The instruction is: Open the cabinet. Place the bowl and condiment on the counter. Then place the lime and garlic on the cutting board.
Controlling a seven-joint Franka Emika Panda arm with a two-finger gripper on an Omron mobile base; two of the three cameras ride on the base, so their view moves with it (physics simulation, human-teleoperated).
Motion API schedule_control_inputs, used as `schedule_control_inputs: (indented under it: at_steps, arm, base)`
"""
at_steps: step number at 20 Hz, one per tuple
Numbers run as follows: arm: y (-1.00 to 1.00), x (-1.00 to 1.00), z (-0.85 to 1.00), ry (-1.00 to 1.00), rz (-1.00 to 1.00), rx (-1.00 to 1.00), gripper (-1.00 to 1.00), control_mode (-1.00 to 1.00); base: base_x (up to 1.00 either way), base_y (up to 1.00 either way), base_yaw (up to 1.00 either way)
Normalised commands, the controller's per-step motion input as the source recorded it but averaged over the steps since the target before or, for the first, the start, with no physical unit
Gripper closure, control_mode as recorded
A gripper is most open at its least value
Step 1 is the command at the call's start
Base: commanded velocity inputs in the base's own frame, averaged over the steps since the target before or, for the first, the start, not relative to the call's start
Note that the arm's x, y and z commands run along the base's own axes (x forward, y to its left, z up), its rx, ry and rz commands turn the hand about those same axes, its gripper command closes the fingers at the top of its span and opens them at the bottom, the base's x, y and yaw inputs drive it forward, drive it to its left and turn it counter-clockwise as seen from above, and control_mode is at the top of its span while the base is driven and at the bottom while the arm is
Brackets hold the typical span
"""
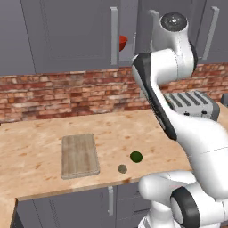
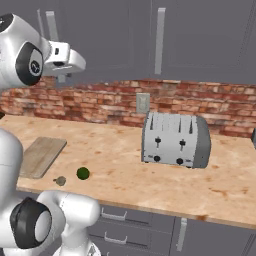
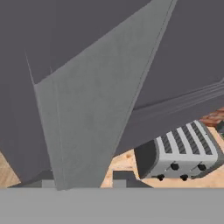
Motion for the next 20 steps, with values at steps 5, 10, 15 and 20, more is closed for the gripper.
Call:
schedule_control_inputs:
  at_steps: [5, 10, 15, 20]
  arm:
    - [-1.0, -0.99, 0.0, 0.01, 0.0, 0.0, 1.0, -1.0]
    - [-0.96, -0.62, 0.0, 0.05, 0.0, 0.0, -1.0, -1.0]
    - [-0.25, -0.55, 0.03, 0.04, 0.02, 0.0, -1.0, -1.0]
    - [0.3, -1.0, 0.08, -0.08, 0.1, -0.16, -1.0, -1.0]
  base:
    - [0.0, 0.0, 0.0]
    - [0.0, 0.0, 0.0]
    - [0.0, 0.0, 0.0]
    - [0.0, 0.0, 0.0]
